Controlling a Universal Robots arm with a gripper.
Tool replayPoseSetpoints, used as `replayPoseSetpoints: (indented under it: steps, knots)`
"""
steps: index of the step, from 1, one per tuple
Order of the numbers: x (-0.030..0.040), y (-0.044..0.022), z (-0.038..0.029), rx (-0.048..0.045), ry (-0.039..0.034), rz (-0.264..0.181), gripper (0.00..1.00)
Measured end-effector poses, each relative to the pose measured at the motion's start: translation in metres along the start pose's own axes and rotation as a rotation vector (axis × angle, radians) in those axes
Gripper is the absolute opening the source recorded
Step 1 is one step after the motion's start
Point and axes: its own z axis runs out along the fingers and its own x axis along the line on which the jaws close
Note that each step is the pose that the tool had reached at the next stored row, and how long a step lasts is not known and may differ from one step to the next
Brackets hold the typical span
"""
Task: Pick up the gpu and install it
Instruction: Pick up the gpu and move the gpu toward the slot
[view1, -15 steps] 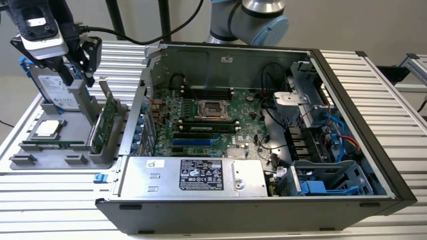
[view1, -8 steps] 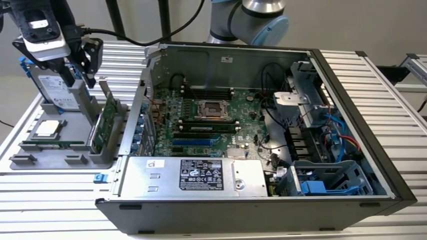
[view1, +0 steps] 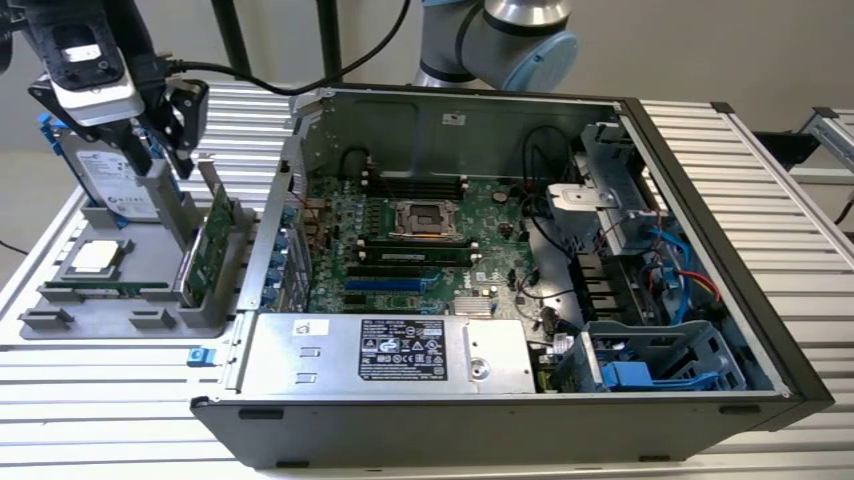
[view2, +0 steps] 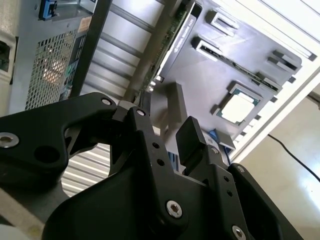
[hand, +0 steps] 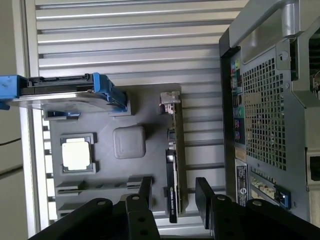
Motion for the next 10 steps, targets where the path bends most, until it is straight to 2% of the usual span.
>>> replayPoseSetpoints:
  steps: [10]
  knots:
    - [-0.0010,-0.0001,0.0036,0.0000,0.0000,0.000,1.00]
